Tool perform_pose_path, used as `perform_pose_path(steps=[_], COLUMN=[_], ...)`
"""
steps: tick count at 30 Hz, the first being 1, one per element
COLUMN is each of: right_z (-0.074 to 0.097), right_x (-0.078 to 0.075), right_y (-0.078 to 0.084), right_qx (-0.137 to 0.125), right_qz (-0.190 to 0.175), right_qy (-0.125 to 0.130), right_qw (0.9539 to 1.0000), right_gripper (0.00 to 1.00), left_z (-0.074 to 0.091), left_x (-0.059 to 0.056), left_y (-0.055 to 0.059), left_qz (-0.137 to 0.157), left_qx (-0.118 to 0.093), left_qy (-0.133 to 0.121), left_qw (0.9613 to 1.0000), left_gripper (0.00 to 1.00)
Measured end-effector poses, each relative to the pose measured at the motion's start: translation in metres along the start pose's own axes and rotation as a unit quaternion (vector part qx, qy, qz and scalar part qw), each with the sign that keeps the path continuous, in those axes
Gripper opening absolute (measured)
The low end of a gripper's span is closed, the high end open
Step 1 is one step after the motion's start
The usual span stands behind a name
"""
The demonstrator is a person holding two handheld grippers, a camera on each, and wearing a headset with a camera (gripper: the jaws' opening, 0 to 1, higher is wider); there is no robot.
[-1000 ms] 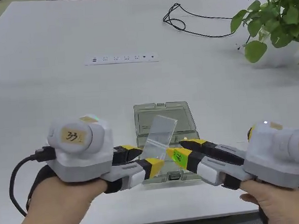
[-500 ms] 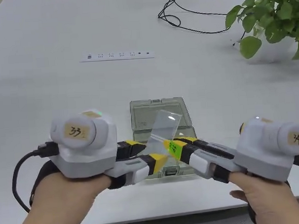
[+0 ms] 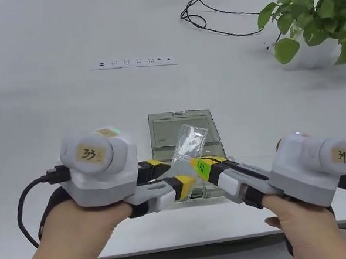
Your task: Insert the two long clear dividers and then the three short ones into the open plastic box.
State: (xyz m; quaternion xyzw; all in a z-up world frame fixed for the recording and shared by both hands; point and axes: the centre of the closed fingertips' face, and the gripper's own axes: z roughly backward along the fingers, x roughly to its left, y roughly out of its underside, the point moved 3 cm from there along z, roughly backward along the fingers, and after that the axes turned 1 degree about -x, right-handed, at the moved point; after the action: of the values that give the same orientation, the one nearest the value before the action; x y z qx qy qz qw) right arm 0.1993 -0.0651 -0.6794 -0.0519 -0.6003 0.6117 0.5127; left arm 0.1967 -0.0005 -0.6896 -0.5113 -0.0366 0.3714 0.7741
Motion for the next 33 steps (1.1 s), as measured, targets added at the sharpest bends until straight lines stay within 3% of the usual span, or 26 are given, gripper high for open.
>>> perform_pose_path(steps=[2, 9, 22, 29, 33], right_z=[0.004, 0.010, 0.022, 0.017, 0.013], right_x=[-0.002, 0.005, 0.007, 0.002, 0.000], right_y=[-0.002, -0.006, -0.038, -0.048, -0.052], right_qx=[-0.003, -0.002, 0.003, 0.019, 0.032], right_qz=[0.023, 0.040, 0.079, 0.080, 0.070], right_qy=[0.010, 0.009, 0.023, 0.037, 0.044], right_qw=[0.9997, 0.9992, 0.9966, 0.9959, 0.9961], right_gripper=[0.06, 0.06, 0.06, 0.06, 0.06], left_z=[0.003, 0.013, 0.029, 0.037, 0.039], left_x=[-0.002, -0.005, 0.002, 0.010, 0.015], left_y=[-0.001, -0.004, 0.001, 0.005, 0.009], left_qz=[-0.007, -0.009, -0.018, -0.044, -0.077], left_qx=[0.000, -0.004, -0.014, -0.016, -0.018], left_qy=[0.004, 0.011, 0.019, 0.024, 0.029], left_qw=[1.0000, 0.9999, 0.9996, 0.9986, 0.9965], left_gripper=[0.28, 0.31, 0.43, 0.51, 0.59])
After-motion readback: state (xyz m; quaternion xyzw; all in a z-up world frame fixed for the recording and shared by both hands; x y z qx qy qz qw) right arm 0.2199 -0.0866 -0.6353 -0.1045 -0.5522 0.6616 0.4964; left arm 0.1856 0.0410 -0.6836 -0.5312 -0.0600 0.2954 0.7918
